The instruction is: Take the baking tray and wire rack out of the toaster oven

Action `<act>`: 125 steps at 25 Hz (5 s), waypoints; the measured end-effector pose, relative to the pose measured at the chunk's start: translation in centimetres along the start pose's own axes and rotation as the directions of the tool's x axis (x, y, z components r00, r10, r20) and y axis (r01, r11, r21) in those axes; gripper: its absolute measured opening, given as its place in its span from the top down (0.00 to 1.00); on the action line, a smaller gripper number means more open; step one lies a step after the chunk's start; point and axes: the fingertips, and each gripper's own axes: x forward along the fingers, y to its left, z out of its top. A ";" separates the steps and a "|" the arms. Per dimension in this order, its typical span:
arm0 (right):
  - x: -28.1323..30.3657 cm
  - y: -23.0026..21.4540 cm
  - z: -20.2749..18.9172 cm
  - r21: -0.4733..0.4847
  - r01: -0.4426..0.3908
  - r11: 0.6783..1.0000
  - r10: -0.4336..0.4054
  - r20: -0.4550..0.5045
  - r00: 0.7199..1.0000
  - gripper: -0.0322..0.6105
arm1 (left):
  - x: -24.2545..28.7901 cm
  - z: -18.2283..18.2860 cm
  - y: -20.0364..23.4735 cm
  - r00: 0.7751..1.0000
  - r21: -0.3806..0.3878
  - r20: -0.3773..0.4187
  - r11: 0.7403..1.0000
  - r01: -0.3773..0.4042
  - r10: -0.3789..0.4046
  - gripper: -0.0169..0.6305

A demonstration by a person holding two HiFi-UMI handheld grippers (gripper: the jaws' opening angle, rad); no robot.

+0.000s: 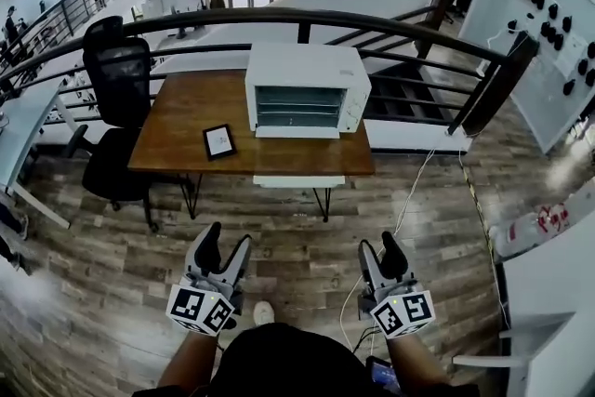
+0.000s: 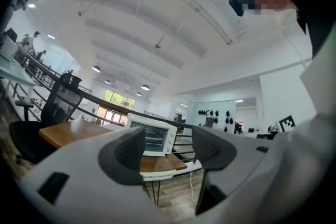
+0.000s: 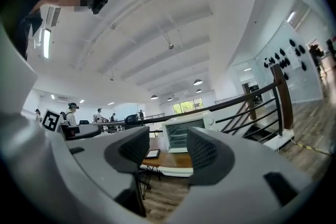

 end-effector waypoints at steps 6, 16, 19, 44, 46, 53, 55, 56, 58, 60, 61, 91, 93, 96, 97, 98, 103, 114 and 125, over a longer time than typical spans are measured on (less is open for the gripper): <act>5.1 1.2 -0.8 0.036 0.026 0.999 -0.026 -0.001 1.000 0.62 | 2.1 0.0 4.9 0.999 -0.011 -0.039 1.000 0.027 -0.027 0.53; 10.8 2.5 -2.3 0.027 0.029 0.999 -0.028 -0.037 0.999 0.64 | 4.7 -1.0 10.2 0.997 -0.023 -0.072 1.000 -0.003 0.002 0.54; 12.4 1.8 -2.2 0.034 0.025 0.999 -0.024 -0.044 0.999 0.65 | 5.8 -1.1 11.0 0.997 -0.025 -0.078 1.000 -0.010 0.008 0.54; 32.2 -9.9 -2.2 0.047 -0.117 0.992 0.121 -0.095 0.988 0.71 | 24.4 -2.1 14.7 0.993 -0.004 -0.086 0.996 -0.085 0.085 0.56; 33.3 -10.7 -2.8 0.072 -0.127 0.989 0.134 -0.111 0.985 0.71 | 25.8 -2.8 14.5 0.991 -0.008 -0.103 0.996 -0.089 0.088 0.56; 36.4 -13.6 -5.9 0.250 -0.135 0.959 0.180 -0.165 0.970 0.71 | 30.0 -6.9 14.9 0.983 -0.159 -0.140 0.977 -0.144 0.122 0.56; 37.2 -14.4 -7.1 0.293 -0.127 0.948 0.188 -0.192 0.963 0.72 | 30.8 -8.1 15.2 0.982 -0.284 -0.139 0.945 -0.162 0.126 0.57; 37.5 -14.6 -7.8 0.311 -0.119 0.943 0.189 -0.205 0.960 0.72 | 31.2 -8.5 15.3 0.982 -0.329 -0.138 0.930 -0.166 0.127 0.57; 38.0 -14.8 -9.0 0.347 -0.102 0.932 0.191 -0.231 0.954 0.72 | 31.7 -9.2 15.2 0.981 -0.356 -0.147 0.919 -0.168 0.123 0.57; 38.5 -15.0 -10.3 0.382 -0.085 0.920 0.194 -0.256 0.947 0.72 | 32.3 -10.2 15.1 0.980 -0.374 -0.163 0.912 -0.170 0.116 0.58; 38.9 -15.1 -10.8 0.399 -0.077 0.914 0.195 -0.266 0.944 0.72 | 32.9 -10.8 15.2 0.979 -0.394 -0.167 0.903 -0.172 0.113 0.58; 53.3 -19.0 -17.3 0.887 0.161 0.432 0.066 -0.209 0.976 0.72 | 42.2 -16.3 21.1 0.975 -0.716 -0.220 0.671 -0.191 0.043 0.58; 53.6 -18.8 -17.1 0.893 0.147 0.425 0.072 -0.195 0.978 0.76 | 42.1 -16.3 21.2 0.974 -0.717 -0.221 0.671 -0.191 0.041 0.58; 53.5 -18.4 -16.6 0.909 0.136 0.395 0.074 -0.179 0.981 0.82 | 42.0 -16.4 21.2 0.974 -0.719 -0.225 0.668 -0.191 0.037 0.58; 53.4 -18.3 -16.6 0.914 0.133 0.384 0.075 -0.174 0.982 0.83 | 42.0 -16.4 21.2 0.974 -0.722 -0.224 0.666 -0.189 0.034 0.58; 53.2 -18.2 -16.6 0.916 0.131 0.378 0.077 -0.172 0.982 0.83 | 42.0 -16.5 21.2 0.974 -0.725 -0.223 0.664 -0.186 0.030 0.58; 51.9 -17.6 -16.5 0.918 0.126 0.376 0.096 -0.174 0.980 0.84 | 42.6 -16.9 21.0 0.976 -0.746 -0.217 0.643 -0.171 0.008 0.58; 47.4 -15.6 -16.7 0.931 0.113 0.347 0.166 -0.179 0.970 0.88 | 43.4 -19.6 19.3 0.970 -0.835 -0.238 0.502 -0.226 0.039 0.57; 44.6 -13.9 -16.9 0.930 0.119 0.348 0.228 -0.207 0.951 0.90 | 46.8 -19.5 16.4 0.997 -0.949 -0.068 0.304 -0.079 0.044 0.60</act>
